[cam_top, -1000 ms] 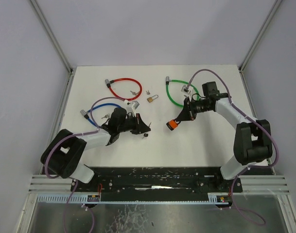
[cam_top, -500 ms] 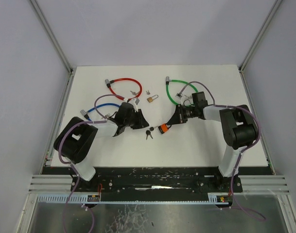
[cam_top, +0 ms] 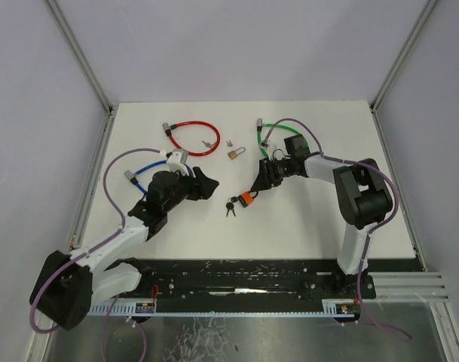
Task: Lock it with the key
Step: Place the lock at the center of the board, then reset both arms
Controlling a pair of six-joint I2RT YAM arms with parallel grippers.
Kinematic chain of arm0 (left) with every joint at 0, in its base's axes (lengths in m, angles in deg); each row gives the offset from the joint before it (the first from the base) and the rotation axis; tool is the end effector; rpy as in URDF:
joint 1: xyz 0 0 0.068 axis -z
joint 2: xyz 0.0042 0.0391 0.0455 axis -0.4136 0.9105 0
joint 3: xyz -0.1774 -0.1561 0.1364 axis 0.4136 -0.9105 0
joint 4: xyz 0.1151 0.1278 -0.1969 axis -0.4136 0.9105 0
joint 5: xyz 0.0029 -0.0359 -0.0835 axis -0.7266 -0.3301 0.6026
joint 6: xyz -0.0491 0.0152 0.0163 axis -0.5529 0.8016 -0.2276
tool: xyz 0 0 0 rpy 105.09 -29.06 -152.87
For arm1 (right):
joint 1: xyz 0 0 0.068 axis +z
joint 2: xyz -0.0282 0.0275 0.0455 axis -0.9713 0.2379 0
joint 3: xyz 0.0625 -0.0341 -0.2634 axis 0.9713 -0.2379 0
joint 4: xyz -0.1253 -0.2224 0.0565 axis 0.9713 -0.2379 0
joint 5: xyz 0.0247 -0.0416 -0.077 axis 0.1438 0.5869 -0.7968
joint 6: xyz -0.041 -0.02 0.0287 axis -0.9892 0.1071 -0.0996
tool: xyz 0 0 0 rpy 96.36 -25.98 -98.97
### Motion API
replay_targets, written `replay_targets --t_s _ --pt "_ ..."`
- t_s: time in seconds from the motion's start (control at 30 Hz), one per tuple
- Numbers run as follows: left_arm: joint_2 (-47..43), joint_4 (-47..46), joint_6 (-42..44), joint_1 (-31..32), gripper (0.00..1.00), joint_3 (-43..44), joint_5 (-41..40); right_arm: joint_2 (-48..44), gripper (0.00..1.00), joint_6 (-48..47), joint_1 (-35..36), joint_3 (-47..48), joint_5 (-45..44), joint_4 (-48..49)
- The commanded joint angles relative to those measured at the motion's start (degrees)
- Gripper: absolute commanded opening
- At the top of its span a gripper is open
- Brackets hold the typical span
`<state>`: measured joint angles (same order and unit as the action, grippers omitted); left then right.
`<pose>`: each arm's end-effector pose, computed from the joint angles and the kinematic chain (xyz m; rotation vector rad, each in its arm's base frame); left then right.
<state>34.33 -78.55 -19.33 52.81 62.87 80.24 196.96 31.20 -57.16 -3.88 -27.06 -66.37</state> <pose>0.2141 -0.1205 0.2187 0.0959 1.9914 -0.7600 0.3546 0.1529 0.1468 -0.7260 2.2536 1.3189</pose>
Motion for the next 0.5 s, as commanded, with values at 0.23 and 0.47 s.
replay_targets --t_s 0.23,0.47 --pt "-19.06 -4.34 -0.70 -0.70 1.00 -2.51 1.61 -11.67 0.52 -23.53 -0.30 6.72 -10.78 -18.14" --pt "-22.53 1.94 0.59 -0.70 1.00 5.19 6.04 -24.15 0.53 -33.71 -1.51 8.56 -17.07 -22.27"
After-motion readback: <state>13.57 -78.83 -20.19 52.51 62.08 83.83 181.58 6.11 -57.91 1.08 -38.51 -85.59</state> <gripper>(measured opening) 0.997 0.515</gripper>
